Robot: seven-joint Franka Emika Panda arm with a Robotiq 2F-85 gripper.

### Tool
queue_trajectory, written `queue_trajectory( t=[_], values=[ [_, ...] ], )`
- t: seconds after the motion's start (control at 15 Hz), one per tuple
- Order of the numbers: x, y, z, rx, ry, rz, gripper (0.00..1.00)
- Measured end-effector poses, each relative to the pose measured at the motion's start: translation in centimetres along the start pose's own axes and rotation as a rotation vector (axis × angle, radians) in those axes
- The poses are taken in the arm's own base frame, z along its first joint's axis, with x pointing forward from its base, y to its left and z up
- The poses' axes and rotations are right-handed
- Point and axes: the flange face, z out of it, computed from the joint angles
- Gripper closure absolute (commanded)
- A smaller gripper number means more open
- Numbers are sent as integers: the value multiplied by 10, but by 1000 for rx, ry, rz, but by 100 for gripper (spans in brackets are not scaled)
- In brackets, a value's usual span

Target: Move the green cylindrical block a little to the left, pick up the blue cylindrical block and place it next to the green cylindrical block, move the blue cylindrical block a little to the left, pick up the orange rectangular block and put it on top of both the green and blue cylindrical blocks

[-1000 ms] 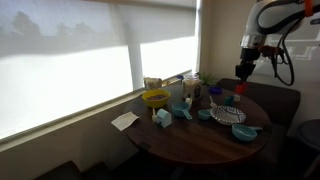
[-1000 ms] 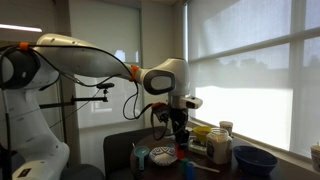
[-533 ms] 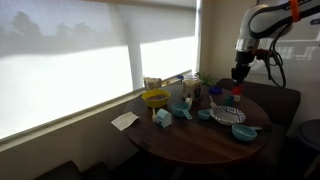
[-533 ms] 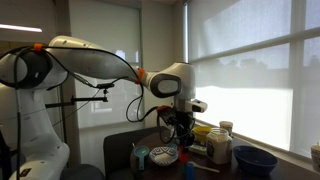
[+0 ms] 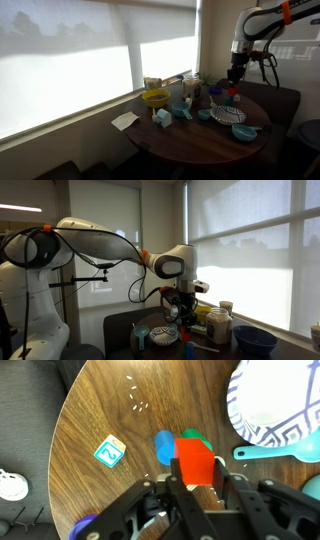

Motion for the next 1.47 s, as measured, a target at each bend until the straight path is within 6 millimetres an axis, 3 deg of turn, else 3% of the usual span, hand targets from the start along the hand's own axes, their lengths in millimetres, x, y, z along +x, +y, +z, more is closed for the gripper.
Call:
queue_trajectory(
  t=[1.47],
  values=[
    [9,-5,9,-10,-5,-12,92]
  ],
)
